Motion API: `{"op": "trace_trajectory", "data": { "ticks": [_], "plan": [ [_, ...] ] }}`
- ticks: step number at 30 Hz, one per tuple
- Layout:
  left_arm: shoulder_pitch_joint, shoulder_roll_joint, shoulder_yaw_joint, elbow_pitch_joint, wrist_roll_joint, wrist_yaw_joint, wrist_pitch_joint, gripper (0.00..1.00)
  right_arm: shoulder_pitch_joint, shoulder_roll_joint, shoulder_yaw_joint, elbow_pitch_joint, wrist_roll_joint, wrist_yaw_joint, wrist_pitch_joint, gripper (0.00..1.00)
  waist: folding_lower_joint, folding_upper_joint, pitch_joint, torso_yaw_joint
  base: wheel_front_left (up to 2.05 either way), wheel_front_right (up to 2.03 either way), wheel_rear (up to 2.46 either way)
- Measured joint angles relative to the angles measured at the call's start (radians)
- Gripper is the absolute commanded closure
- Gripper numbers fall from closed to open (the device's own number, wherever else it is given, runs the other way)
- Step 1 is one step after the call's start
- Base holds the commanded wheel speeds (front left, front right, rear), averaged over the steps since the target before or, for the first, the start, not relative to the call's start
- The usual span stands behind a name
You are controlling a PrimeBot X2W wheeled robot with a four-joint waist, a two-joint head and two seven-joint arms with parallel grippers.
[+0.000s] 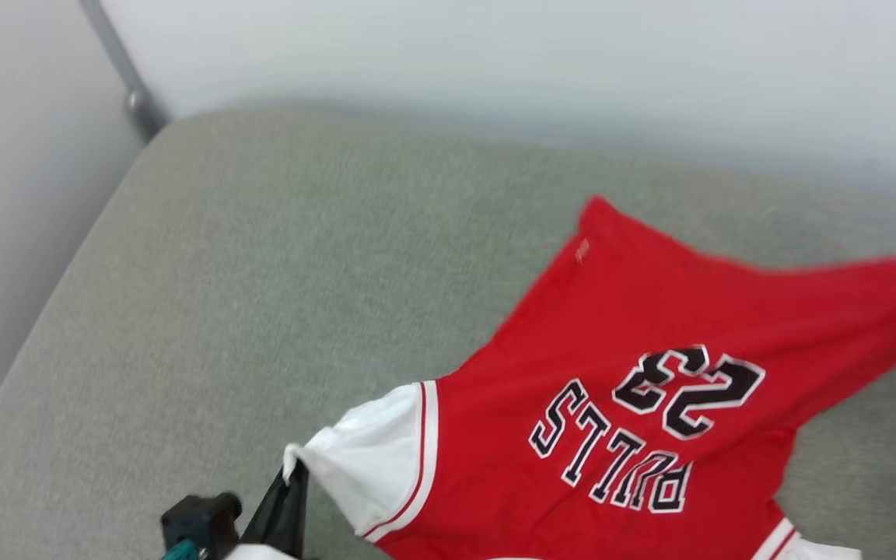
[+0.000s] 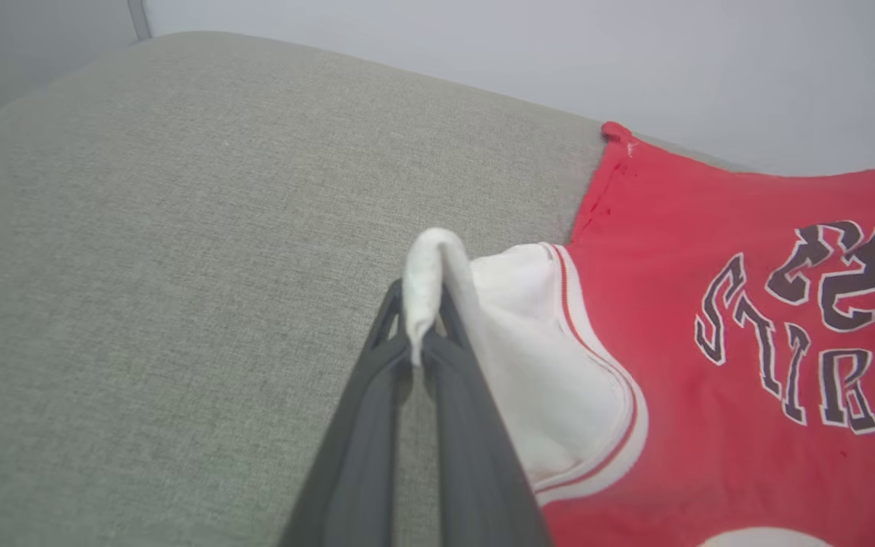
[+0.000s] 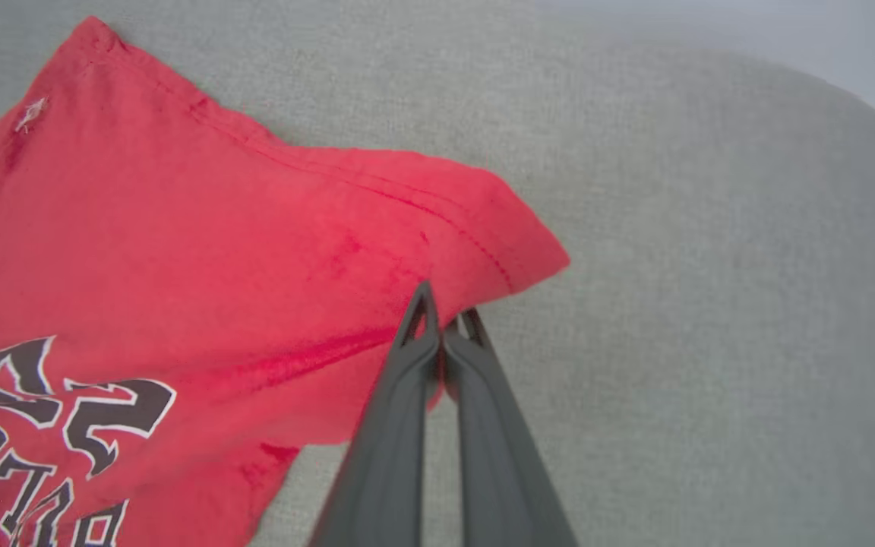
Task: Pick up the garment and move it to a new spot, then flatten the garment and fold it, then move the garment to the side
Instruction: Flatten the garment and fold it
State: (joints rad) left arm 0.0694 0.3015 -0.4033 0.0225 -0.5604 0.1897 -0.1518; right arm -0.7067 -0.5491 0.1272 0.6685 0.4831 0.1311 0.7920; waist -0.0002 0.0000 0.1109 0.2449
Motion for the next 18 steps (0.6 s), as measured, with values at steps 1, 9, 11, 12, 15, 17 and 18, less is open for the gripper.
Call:
{"op": "trace_trajectory", "data": {
  "ticks": [1,9,11,12,15,17,18],
  "plan": [
    [0.017,0.002,0.008,-0.007,-0.007,0.010,0.005,1.00,0.038,-0.011,0.001,-0.012,0.012,0.000,0.011,1.00,0.0000,0.0000,-0.023,-0.008,0.00,0.00,0.00],
    [0.112,0.031,0.061,-0.053,-0.033,0.074,0.016,1.00,0.375,-0.035,-0.074,-0.162,0.078,0.000,0.072,1.00,-0.0002,0.0000,-0.133,-0.126,0.00,0.00,0.00],
    [0.125,0.034,0.063,-0.060,-0.034,0.084,0.019,1.00,0.481,-0.019,-0.095,-0.205,0.083,0.000,0.097,1.00,-0.0002,0.0000,-0.147,-0.158,0.00,0.00,0.00],
    [0.131,0.036,0.066,-0.062,-0.035,0.086,0.023,1.00,0.525,-0.005,-0.110,-0.223,0.084,0.000,0.098,1.00,-0.0002,0.0000,-0.153,-0.173,0.00,0.00,0.00],
    [0.142,0.045,0.076,-0.064,-0.042,0.095,0.028,1.00,0.651,0.042,-0.148,-0.277,0.078,0.000,0.106,1.00,-0.0001,0.0000,-0.166,-0.214,0.00,0.00,0.00],
    [0.151,0.049,0.079,-0.064,-0.043,0.097,0.032,1.00,0.728,0.079,-0.179,-0.311,0.074,0.000,0.121,1.00,-0.0001,0.0000,-0.172,-0.238,0.00,0.00,0.00],
    [0.153,0.051,0.081,-0.064,-0.044,0.100,0.034,1.00,0.763,0.099,-0.197,-0.332,0.067,0.000,0.126,1.00,-0.0001,0.0000,-0.175,-0.248,0.00,0.00,0.00]
  ]
}}
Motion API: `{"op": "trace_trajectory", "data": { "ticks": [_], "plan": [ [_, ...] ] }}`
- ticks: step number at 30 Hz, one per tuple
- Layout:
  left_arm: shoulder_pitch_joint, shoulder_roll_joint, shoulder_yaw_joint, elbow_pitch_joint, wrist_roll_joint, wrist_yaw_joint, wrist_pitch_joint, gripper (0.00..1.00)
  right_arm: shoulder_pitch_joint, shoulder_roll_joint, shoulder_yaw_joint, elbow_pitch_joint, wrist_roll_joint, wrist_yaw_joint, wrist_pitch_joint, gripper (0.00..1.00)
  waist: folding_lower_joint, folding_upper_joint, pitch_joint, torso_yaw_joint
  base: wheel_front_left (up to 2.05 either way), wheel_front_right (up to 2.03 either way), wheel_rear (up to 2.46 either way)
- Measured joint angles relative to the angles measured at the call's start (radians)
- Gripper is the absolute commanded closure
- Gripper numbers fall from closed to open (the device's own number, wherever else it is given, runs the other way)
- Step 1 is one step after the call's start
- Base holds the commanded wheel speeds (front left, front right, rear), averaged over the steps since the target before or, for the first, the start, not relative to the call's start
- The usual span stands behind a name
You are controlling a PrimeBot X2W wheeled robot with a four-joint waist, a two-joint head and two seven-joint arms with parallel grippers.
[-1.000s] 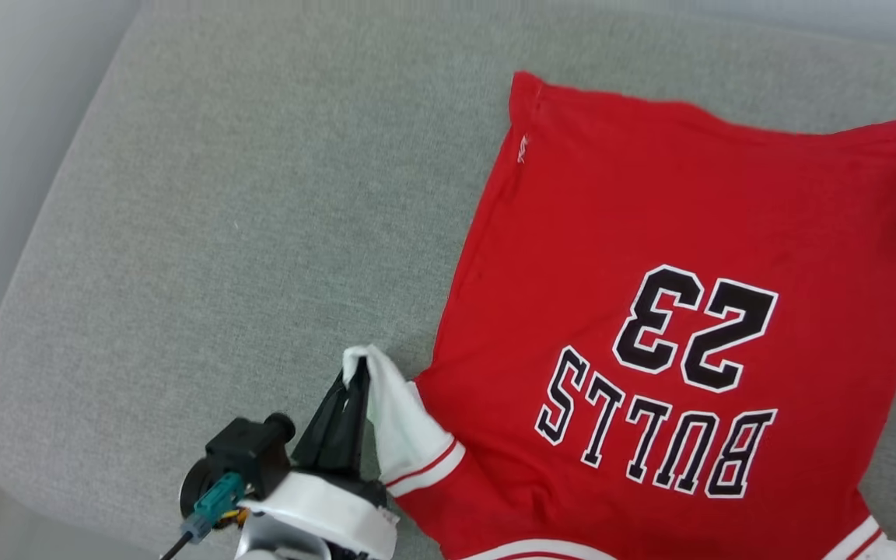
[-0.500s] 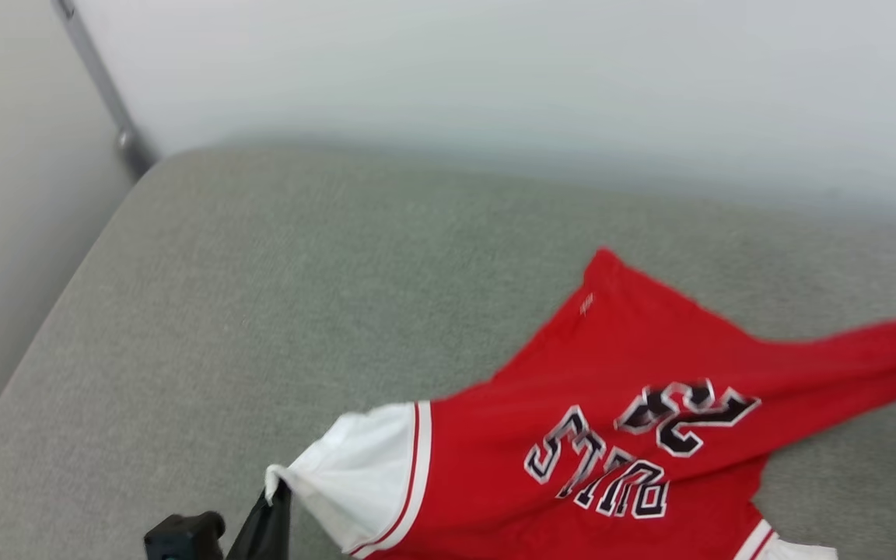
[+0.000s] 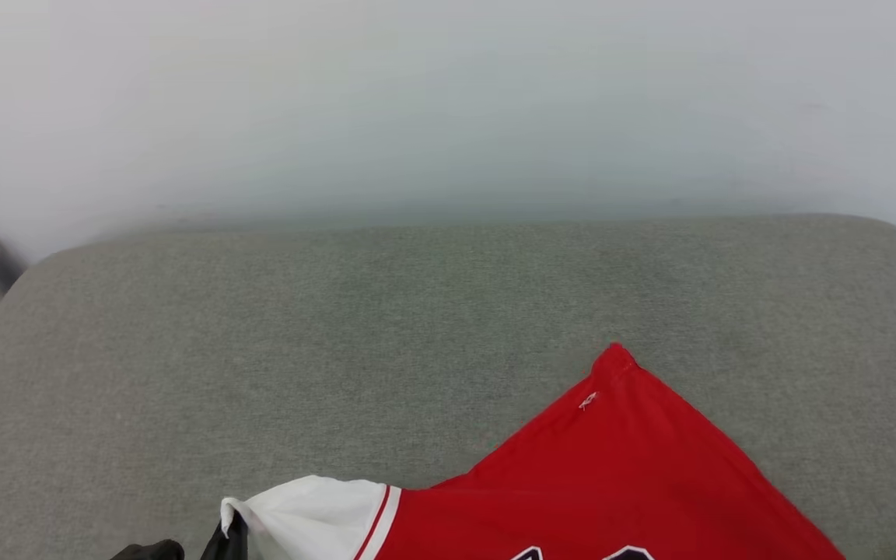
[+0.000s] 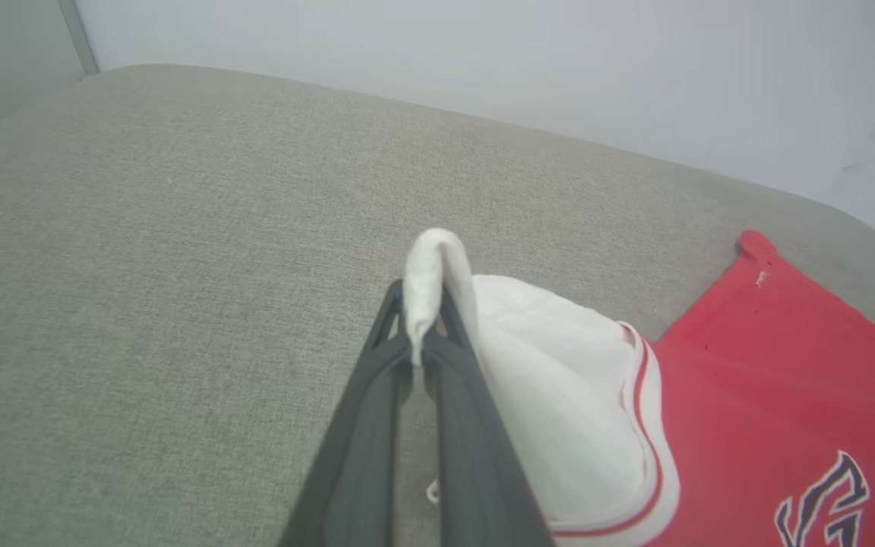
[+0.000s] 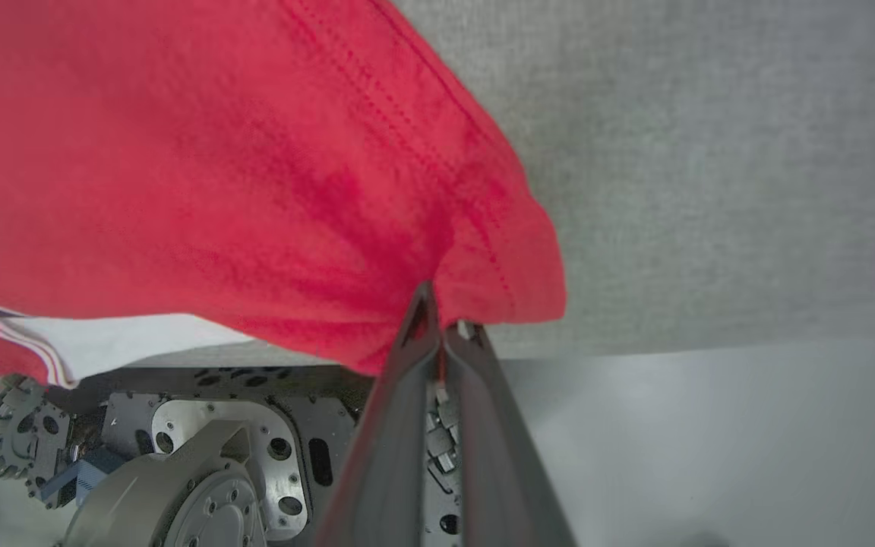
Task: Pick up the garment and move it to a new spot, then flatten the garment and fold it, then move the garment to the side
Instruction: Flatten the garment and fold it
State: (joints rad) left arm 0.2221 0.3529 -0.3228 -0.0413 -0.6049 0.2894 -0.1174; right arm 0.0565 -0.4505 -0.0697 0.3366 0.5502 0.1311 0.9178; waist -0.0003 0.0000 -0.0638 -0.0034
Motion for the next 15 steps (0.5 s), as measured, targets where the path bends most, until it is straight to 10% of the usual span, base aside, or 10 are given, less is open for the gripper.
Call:
{"op": "trace_trajectory", "data": {
  "ticks": [2,3,4,15],
  "plan": [
    [0.003,0.005,0.005,0.000,-0.004,0.003,0.001,1.00,0.057,0.038,-0.031,-0.046,-0.014,0.000,0.016,0.90,0.0001,0.0000,-0.004,-0.017,0.00,0.00,0.00],
    [0.005,0.007,0.006,-0.001,-0.005,0.004,0.001,1.00,0.082,0.062,-0.050,-0.069,-0.015,0.000,0.021,0.61,0.0001,0.0000,-0.005,-0.026,0.00,0.00,0.00],
    [0.006,0.008,0.007,0.000,-0.007,0.006,0.002,1.00,0.104,0.088,-0.068,-0.095,-0.013,0.000,0.019,0.00,0.0001,0.0000,-0.006,-0.033,0.00,0.00,0.00],
    [-0.002,0.013,0.004,-0.007,-0.007,0.007,0.009,1.00,0.084,0.187,-0.135,-0.302,-0.088,0.000,-0.314,0.00,0.0003,0.0000,0.015,-0.058,0.00,0.00,0.00]
  ]
}}
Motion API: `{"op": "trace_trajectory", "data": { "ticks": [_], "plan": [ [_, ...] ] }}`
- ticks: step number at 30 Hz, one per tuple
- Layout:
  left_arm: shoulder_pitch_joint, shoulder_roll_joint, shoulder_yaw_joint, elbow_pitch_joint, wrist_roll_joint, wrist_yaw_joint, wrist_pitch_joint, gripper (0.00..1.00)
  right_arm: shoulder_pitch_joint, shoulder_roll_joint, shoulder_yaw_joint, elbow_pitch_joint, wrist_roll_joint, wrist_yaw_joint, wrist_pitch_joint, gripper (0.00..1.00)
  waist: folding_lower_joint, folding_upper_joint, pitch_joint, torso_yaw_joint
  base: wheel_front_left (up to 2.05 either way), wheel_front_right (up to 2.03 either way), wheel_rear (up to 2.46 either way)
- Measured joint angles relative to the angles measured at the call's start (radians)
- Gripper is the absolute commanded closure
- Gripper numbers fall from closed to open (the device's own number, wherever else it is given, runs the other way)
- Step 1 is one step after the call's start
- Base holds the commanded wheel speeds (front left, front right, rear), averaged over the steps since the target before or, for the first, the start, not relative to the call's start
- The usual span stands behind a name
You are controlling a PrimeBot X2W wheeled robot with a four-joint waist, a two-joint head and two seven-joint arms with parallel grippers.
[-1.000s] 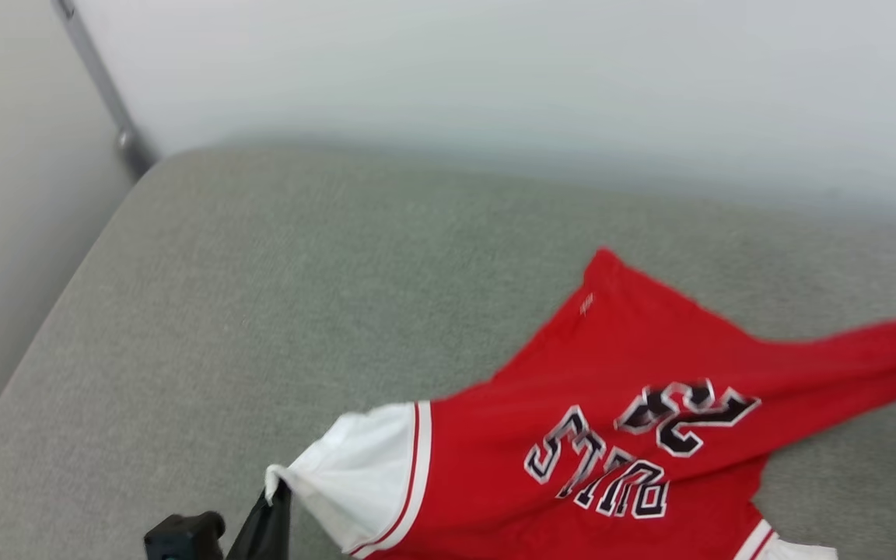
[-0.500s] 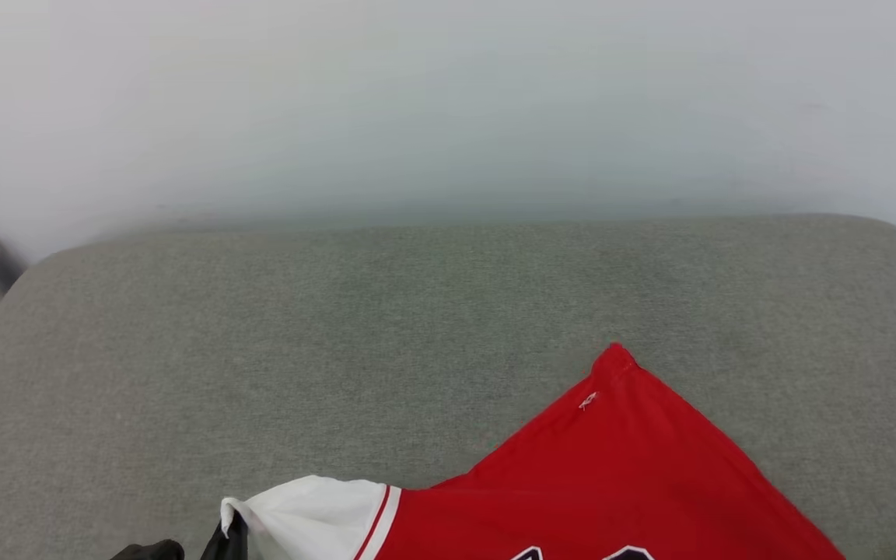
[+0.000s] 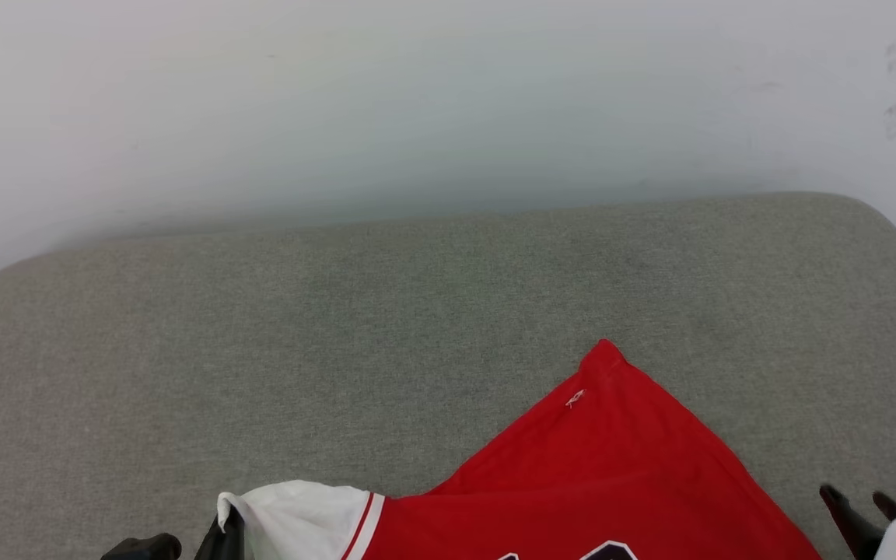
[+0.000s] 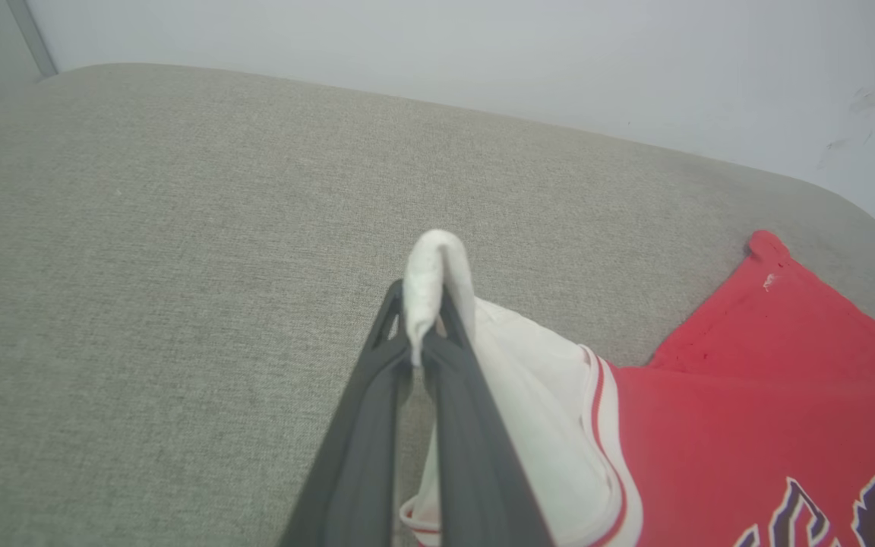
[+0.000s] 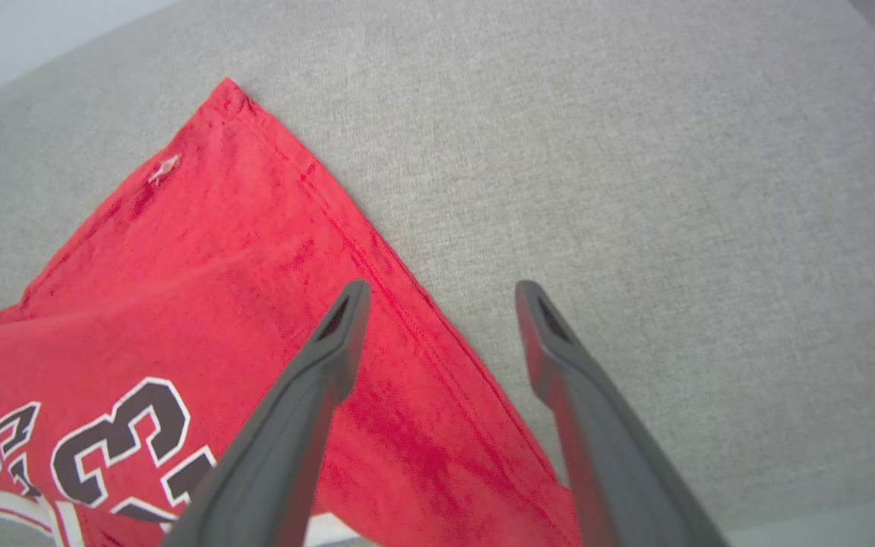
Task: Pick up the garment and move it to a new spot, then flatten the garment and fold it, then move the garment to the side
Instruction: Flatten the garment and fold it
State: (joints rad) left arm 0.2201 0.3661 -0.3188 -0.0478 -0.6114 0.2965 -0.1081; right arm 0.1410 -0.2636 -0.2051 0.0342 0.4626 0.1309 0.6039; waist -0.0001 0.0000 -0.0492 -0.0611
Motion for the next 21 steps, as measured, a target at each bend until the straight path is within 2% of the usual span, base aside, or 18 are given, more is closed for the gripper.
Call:
{"op": "trace_trajectory", "data": {
  "ticks": [4,9,16,21],
  "plan": [
    [-0.021,0.000,-0.005,-0.008,0.004,-0.002,0.001,1.00,-0.083,0.014,0.036,0.014,0.012,0.000,-0.113,0.00,0.0001,0.0000,0.020,0.006,0.00,0.00,0.00],
    [-0.063,-0.001,-0.022,-0.026,0.015,-0.008,0.004,1.00,-0.214,-0.016,0.117,0.071,0.006,0.000,-0.123,0.00,0.0002,0.0000,0.058,0.023,0.00,0.00,0.00],
    [-0.179,-0.011,-0.048,-0.033,0.042,-0.035,0.006,1.00,-0.458,-0.091,0.270,0.176,0.041,0.000,0.091,0.00,0.0003,0.0000,0.151,0.060,0.00,0.00,0.00],
    [-0.251,-0.029,-0.068,-0.024,0.055,-0.056,-0.001,1.00,-0.596,-0.116,0.332,0.258,0.065,0.000,0.257,0.00,0.0003,0.0000,0.212,0.098,0.00,0.00,0.00]
  ]
}}
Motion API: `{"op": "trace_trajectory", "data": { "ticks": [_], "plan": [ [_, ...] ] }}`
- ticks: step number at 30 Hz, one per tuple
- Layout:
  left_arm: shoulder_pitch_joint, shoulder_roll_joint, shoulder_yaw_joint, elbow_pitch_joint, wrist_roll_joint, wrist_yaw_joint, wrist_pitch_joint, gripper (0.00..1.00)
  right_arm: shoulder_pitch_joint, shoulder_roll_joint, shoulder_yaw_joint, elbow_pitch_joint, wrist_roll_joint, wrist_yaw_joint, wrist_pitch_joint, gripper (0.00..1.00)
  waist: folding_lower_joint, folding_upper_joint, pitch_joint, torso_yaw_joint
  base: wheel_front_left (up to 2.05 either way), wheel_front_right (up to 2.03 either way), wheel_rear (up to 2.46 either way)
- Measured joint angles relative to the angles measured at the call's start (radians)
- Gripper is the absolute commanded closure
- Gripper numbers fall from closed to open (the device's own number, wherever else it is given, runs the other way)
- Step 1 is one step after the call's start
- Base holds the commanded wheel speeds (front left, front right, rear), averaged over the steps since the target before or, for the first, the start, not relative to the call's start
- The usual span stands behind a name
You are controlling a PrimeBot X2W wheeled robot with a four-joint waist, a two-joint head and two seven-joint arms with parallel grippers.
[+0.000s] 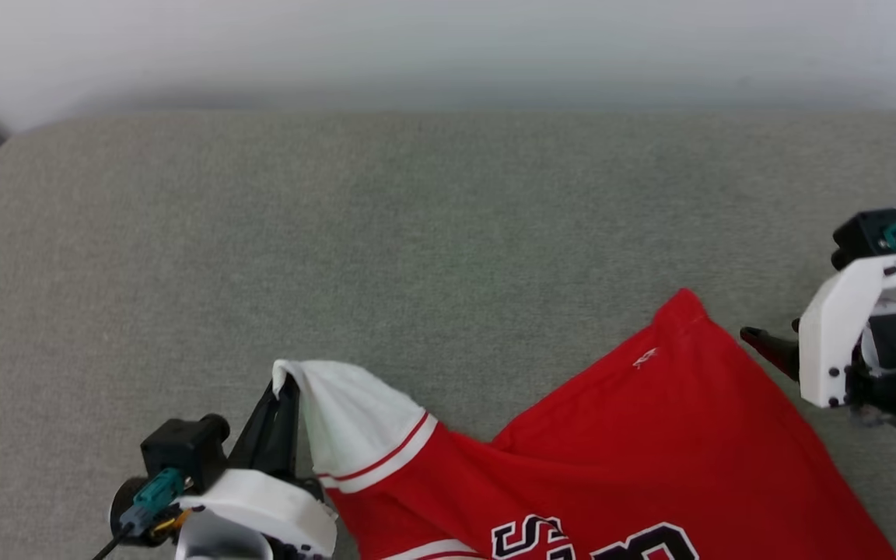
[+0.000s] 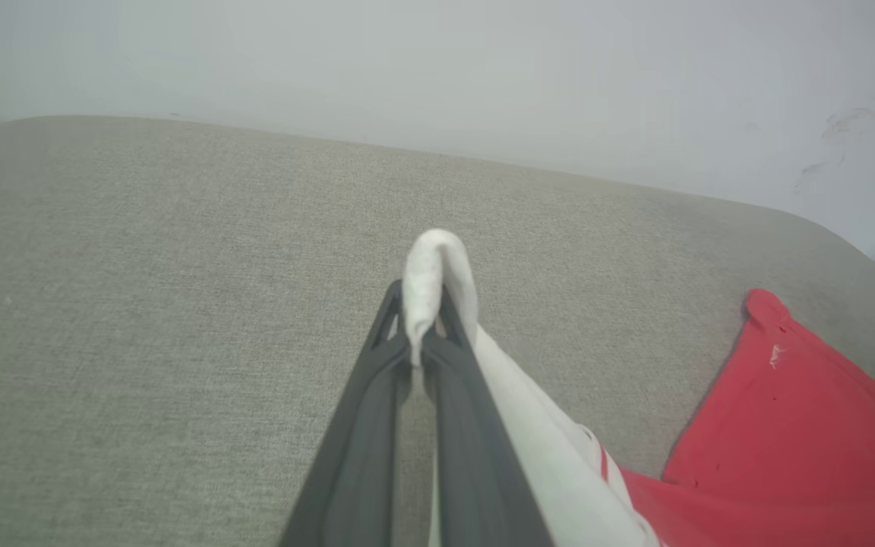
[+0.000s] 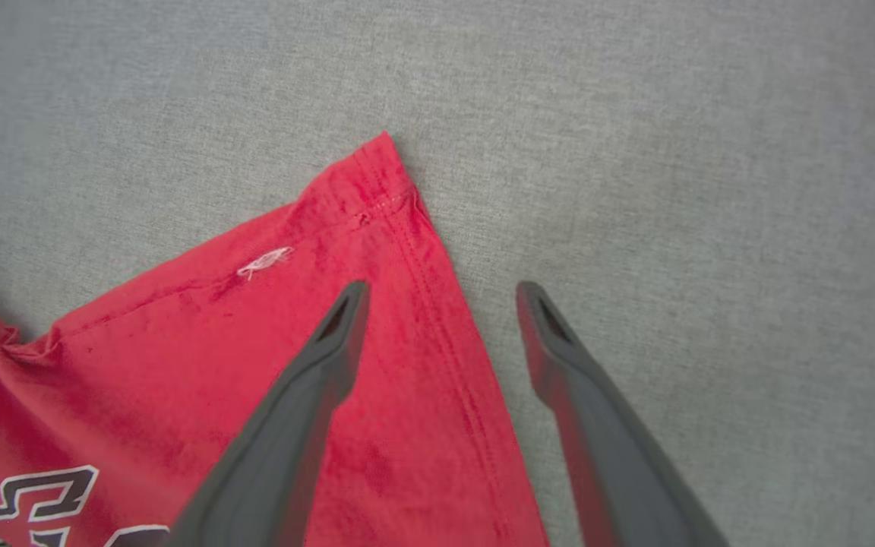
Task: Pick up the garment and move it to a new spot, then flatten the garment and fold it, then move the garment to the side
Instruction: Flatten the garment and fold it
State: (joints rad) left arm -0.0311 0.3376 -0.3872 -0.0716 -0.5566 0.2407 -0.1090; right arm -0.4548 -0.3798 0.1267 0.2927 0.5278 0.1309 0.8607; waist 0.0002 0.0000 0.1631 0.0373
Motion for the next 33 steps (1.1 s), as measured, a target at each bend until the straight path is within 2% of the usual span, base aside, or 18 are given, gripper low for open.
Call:
{"op": "trace_trajectory", "data": {
  "ticks": [5,13,14,15,16,17,26,33],
  "plan": [
    [-0.050,-0.016,-0.014,0.019,0.007,-0.014,-0.016,1.00,-0.089,-0.003,0.066,0.058,0.024,0.000,0.069,0.00,0.0000,0.0000,0.060,0.032,0.00,0.00,0.00],
    [-0.084,-0.026,-0.025,0.048,0.007,-0.030,-0.027,1.00,-0.136,-0.015,0.138,0.178,0.083,0.000,0.074,0.00,0.0000,0.0000,0.111,0.062,0.00,0.00,0.00],
    [-0.086,-0.026,-0.025,0.050,0.007,-0.030,-0.027,1.00,-0.142,-0.017,0.146,0.189,0.096,0.000,0.077,0.17,0.0000,0.0000,0.113,0.063,0.00,0.00,0.00],
    [-0.088,-0.026,-0.025,0.053,0.007,-0.030,-0.028,1.00,-0.144,-0.018,0.154,0.195,0.107,0.000,0.076,0.56,0.0000,0.0000,0.114,0.063,0.00,0.00,0.00],
    [-0.091,-0.026,-0.024,0.056,0.007,-0.030,-0.028,1.00,-0.147,-0.021,0.168,0.198,0.119,0.000,0.073,0.73,0.0000,0.0000,0.115,0.063,0.00,0.00,0.00],
    [-0.092,-0.026,-0.024,0.058,0.007,-0.030,-0.028,1.00,-0.152,-0.024,0.180,0.203,0.127,0.000,0.073,1.00,0.0000,0.0000,0.114,0.062,0.00,0.00,0.00],
    [-0.093,-0.028,-0.030,0.075,0.002,-0.030,-0.029,1.00,-0.164,-0.050,0.264,0.224,0.216,0.000,0.021,1.00,-0.0001,0.0000,0.094,0.057,0.00,0.00,0.00],
    [-0.092,-0.015,-0.026,0.092,-0.007,-0.036,-0.029,1.00,-0.164,-0.085,0.293,0.206,0.256,0.000,-0.095,1.00,-0.0001,0.0000,0.032,0.052,0.00,0.00,0.00]
  ]
}}
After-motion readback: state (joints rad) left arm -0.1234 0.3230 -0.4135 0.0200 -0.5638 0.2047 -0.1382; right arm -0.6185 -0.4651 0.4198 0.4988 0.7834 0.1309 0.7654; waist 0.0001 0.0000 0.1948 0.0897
